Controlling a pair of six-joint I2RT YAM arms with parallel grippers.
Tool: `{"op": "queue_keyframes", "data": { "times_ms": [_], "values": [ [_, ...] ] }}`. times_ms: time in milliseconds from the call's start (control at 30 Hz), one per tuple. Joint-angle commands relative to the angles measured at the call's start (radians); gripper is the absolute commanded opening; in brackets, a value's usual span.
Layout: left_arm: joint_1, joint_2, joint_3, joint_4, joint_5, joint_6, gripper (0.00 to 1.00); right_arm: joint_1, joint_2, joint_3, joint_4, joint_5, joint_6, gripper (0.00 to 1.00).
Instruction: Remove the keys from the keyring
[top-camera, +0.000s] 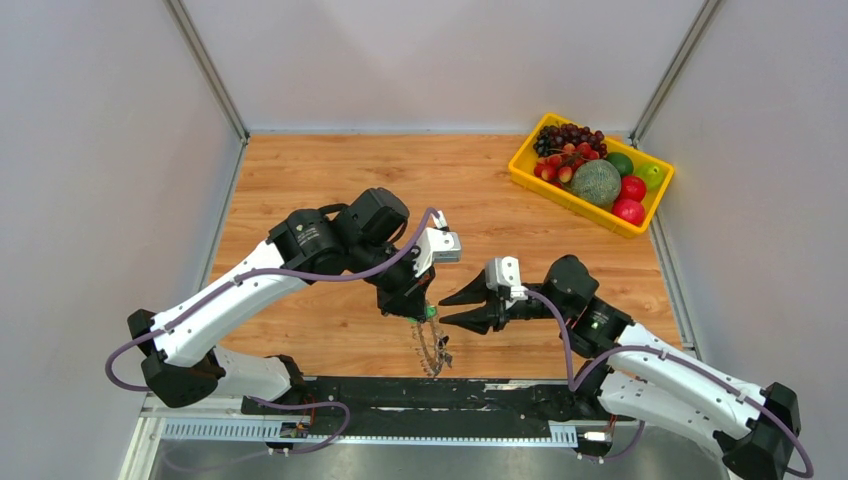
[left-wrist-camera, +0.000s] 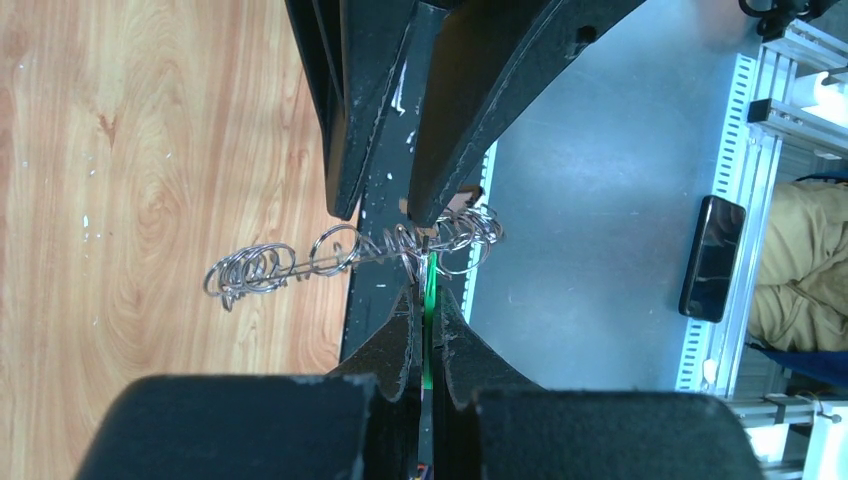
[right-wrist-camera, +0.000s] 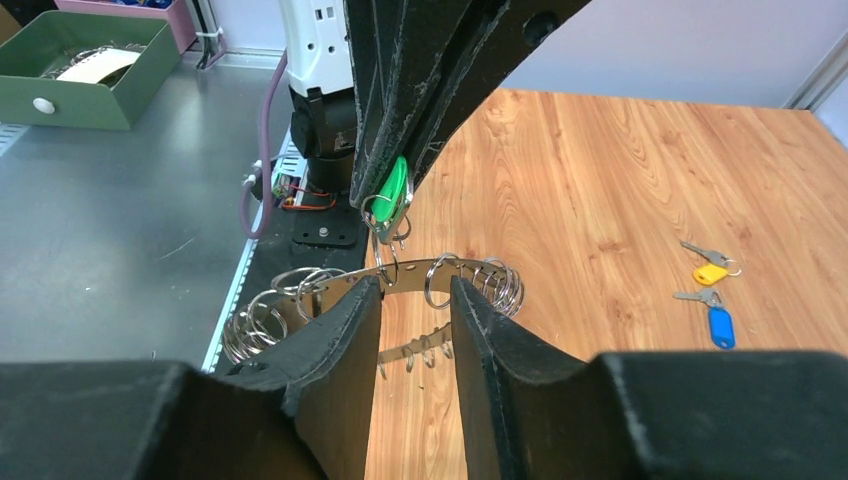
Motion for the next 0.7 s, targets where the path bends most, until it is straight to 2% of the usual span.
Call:
{"op": "queue_keyframes", "data": {
  "times_ms": [0, 267, 367, 433, 633, 667],
  "values": [
    [-0.005, -0.033, 0.050, 0.016, 0.038, 0.023, 0.00, -0.001, 0.020, 0.044, 0.056, -0.057, -0.002, 0.37],
    [-0.005, -0.027, 0.051, 0.018, 0.039, 0.025, 0.00, 0.003, 0.043, 0.038, 0.120, -0.096, 0.044, 0.36],
    [-0.006, -0.025, 0.053, 0.019, 0.040, 0.026, 0.00, 0.005, 0.049, 0.035, 0.140, -0.103, 0.055, 0.32],
    [-0.005, -0.025, 0.054, 0.020, 0.042, 0.025, 0.00, 0.005, 0.058, 0.035, 0.149, -0.105, 0.063, 0.27],
    [-0.005, -0.033, 0.058, 0.023, 0.033, 0.021, 0.00, 0.006, 0.079, 0.035, 0.144, -0.100, 0.078, 0.01],
    [-0.006, -0.036, 0.057, 0.022, 0.029, 0.020, 0.00, 0.006, 0.078, 0.035, 0.140, -0.094, 0.079, 0.00]
  ]
}}
